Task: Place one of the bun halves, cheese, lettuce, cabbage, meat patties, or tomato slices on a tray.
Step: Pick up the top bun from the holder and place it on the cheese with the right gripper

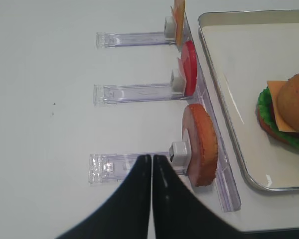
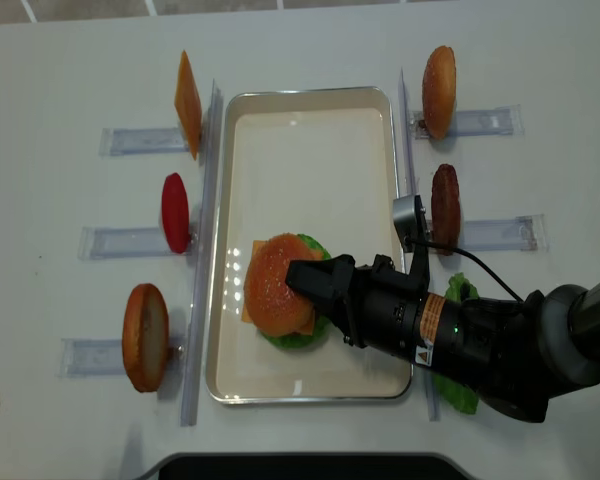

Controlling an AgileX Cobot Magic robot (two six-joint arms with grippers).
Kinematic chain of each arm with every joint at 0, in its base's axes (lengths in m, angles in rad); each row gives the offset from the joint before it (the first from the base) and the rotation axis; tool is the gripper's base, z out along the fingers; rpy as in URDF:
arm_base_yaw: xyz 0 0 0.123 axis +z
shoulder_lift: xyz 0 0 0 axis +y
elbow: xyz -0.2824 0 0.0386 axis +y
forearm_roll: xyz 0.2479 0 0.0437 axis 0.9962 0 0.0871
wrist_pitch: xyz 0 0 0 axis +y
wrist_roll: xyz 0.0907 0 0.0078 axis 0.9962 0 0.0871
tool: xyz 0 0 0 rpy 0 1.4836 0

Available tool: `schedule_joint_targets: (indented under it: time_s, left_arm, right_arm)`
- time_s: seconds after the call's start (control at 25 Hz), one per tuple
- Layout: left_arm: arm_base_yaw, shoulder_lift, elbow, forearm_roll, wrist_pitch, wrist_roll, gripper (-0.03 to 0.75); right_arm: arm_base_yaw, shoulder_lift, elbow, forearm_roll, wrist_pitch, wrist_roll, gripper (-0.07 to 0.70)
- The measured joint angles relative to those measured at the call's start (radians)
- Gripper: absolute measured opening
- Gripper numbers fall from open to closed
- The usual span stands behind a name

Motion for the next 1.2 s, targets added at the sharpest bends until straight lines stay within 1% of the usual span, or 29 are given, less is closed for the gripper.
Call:
schedule_joint_targets:
  time_s: [0.12, 0.32, 0.56, 0.76, 1.08, 1.2]
  left_arm:
    - [0.0, 0.0, 0.0, 0.0, 0.0, 0.0, -0.007]
    - [0.0, 0.0, 0.0, 0.0, 0.0, 0.0, -0.007]
    - [0.0, 0.0, 0.0, 0.0, 0.0, 0.0, -0.007]
    - [0.0, 0.0, 0.0, 0.0, 0.0, 0.0, -0.007]
    - [0.0, 0.0, 0.0, 0.0, 0.0, 0.003, -0.007]
    - [0.0, 0.0, 0.0, 0.0, 0.0, 0.003, -0.007]
  right_arm:
    - [0.0, -0.006, 0.0, 0.0, 0.008, -0.004, 0.343]
    - [-0.008, -0.043, 0.0, -0.006, 0.048, -0.023, 0.345]
    - [-0.011, -0.044, 0.0, -0.011, 0.092, -0.046, 0.347]
    - [-0.011, -0.056, -0.003, -0.003, 0.107, -0.072, 0.347]
    - [-0.011, -0.056, -0.039, 0.005, 0.141, -0.079, 0.348]
    - [-0.011, -0.056, -0.04, 0.007, 0.17, -0.105, 0.349]
